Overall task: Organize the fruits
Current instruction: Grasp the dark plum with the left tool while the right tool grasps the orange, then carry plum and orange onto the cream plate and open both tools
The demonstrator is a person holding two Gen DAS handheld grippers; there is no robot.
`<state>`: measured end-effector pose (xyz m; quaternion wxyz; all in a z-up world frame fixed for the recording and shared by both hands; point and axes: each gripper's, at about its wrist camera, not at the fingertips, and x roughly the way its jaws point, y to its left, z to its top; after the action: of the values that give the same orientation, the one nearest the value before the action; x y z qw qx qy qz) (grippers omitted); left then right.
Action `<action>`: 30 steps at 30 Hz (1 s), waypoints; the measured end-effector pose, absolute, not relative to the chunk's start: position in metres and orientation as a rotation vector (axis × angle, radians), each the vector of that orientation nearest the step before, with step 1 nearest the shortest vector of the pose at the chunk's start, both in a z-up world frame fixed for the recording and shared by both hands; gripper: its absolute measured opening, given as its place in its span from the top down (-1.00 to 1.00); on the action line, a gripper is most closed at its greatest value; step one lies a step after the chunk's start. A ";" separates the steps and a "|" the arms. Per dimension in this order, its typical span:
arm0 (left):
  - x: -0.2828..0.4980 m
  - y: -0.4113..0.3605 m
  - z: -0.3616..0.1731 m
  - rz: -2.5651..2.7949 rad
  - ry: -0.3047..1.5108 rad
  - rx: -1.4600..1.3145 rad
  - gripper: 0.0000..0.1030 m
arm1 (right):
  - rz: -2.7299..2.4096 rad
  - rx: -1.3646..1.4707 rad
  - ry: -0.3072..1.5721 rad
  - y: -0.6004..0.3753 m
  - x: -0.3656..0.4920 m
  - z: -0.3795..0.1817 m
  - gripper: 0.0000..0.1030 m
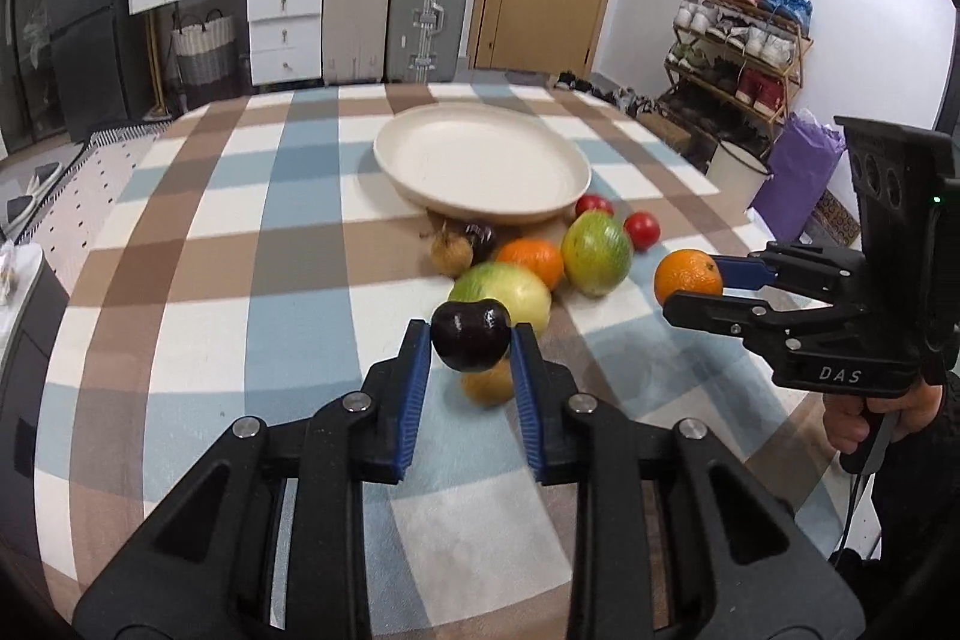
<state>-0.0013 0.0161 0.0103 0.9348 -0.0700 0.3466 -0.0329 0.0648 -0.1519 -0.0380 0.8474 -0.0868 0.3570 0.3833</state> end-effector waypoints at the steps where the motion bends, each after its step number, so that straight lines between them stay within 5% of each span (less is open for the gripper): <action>1: -0.001 0.014 0.013 -0.064 0.695 -0.137 0.53 | 0.803 -0.176 0.747 -0.155 0.067 -0.036 0.18; 30: 0.122 0.006 0.024 -0.043 0.615 -0.134 0.53 | 0.734 -0.065 0.678 -0.172 0.154 0.006 0.18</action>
<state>0.1224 0.0059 0.0244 0.9506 -0.0661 0.3024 -0.0211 0.1536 -0.1724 0.0065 0.8773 -0.0312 0.3249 0.3518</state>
